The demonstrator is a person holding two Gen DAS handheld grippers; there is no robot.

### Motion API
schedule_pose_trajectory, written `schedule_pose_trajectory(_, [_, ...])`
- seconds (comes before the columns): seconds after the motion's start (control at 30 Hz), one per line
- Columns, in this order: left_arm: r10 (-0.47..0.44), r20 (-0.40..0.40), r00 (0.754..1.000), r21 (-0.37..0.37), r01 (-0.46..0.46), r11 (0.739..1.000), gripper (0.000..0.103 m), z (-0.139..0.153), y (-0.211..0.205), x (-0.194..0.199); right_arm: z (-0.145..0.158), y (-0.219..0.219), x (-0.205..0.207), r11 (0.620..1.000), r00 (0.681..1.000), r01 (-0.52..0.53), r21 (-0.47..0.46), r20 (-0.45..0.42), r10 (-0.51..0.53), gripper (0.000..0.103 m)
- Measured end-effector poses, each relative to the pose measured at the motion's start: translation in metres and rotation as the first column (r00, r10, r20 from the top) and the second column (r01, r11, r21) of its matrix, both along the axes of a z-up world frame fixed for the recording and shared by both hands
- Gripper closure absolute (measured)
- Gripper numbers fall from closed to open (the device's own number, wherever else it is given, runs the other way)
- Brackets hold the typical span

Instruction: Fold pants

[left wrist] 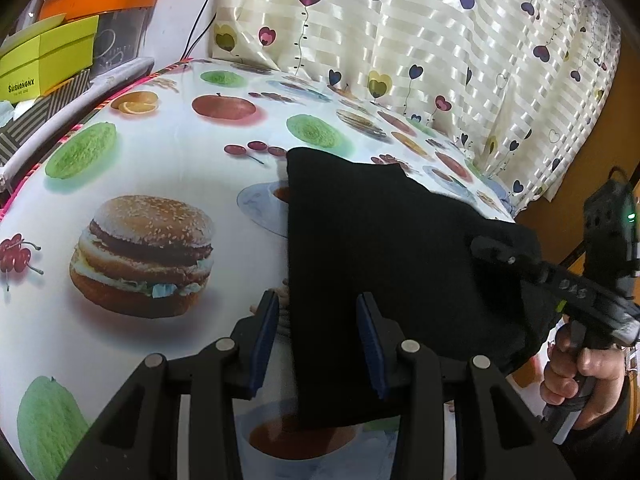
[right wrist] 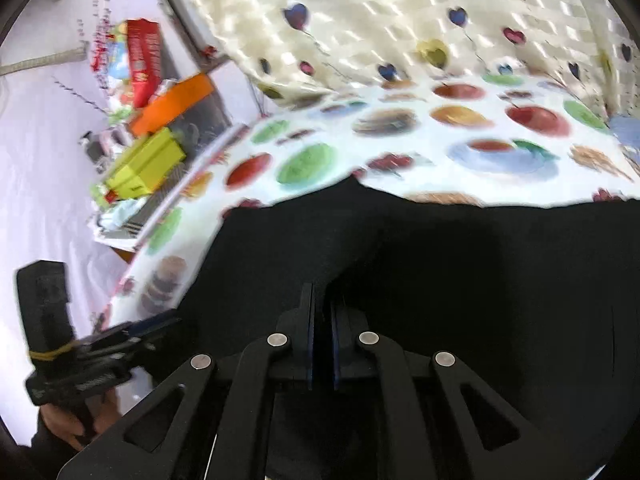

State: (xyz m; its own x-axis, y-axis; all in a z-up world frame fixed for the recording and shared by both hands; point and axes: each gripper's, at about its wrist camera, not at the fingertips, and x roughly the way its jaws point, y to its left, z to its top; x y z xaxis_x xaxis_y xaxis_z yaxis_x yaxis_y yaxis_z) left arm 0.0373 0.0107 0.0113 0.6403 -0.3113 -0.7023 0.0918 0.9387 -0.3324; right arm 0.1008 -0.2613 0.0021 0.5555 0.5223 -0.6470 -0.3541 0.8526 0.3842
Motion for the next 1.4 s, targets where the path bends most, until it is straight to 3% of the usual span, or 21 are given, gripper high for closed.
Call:
schedule_pose_trajectory(0.07, [-0.004,0.0,1.0,0.011,0.004,1.0,0.06,0.0,0.0,-0.001,-0.016,-0.002,0.01,1.0,0.998,0.012,-0.008,-0.064,-0.013,0.096])
schedule_pose_trajectory(0.17, [0.004,-0.011,1.0,0.022,-0.004,1.0,0.06,0.003,0.003,-0.003,-0.01,0.0,0.008,0.999,0.999,-0.007,-0.035,-0.046,0.006,0.091])
schedule_pose_trajectory(0.27, [0.021,0.007,1.0,0.017,-0.022,1.0,0.06,0.012,0.007,-0.001,0.002,-0.006,0.001,0.998,1.0,0.025,-0.063,0.011,-0.025,0.085])
schedule_pose_trajectory(0.47, [-0.022,0.068,0.997,0.036,0.019,0.999,0.06,0.032,-0.011,0.02,0.018,-0.011,-0.012,1.0,0.996,0.002,0.014,0.086,-0.003,0.085])
schedule_pose_trajectory(0.57, [-0.064,0.072,0.995,0.061,0.06,0.996,0.061,0.03,-0.027,0.039,0.011,-0.001,-0.008,0.999,0.997,-0.029,-0.026,0.068,0.031,0.085])
schedule_pose_trajectory(0.67, [-0.083,0.001,0.997,0.065,0.083,0.994,0.061,0.014,-0.037,0.062,-0.009,0.007,0.006,0.994,0.999,-0.046,-0.099,-0.011,0.045,0.088])
schedule_pose_trajectory(0.77, [-0.091,0.019,0.996,0.117,0.088,0.989,0.061,0.008,-0.044,0.066,-0.007,0.003,0.008,0.996,0.999,-0.045,-0.083,-0.003,0.045,0.088])
schedule_pose_trajectory(0.9, [-0.088,0.006,0.996,0.109,0.087,0.99,0.061,0.012,-0.039,0.056,-0.001,0.001,-0.008,0.994,0.998,-0.059,-0.091,0.028,0.061,0.086])
schedule_pose_trajectory(1.07, [-0.057,0.061,0.997,0.117,0.049,0.992,0.061,0.021,-0.021,0.012,0.006,0.003,-0.05,0.982,0.99,-0.094,-0.163,0.092,0.11,0.085])
schedule_pose_trajectory(1.2, [-0.006,0.031,0.999,0.121,0.002,0.993,0.061,0.007,-0.007,-0.007,-0.009,0.008,-0.064,0.969,0.987,-0.133,-0.207,0.058,0.148,0.082])
schedule_pose_trajectory(1.27, [0.008,0.007,1.0,0.11,-0.009,0.994,0.061,0.001,-0.004,-0.007,-0.006,0.005,-0.063,0.972,0.99,-0.109,-0.209,0.059,0.124,0.075])
schedule_pose_trajectory(1.4, [0.024,-0.009,1.0,0.105,-0.023,0.994,0.061,0.003,-0.003,-0.014,-0.007,0.003,-0.067,0.97,0.994,-0.082,-0.229,0.047,0.095,0.075])
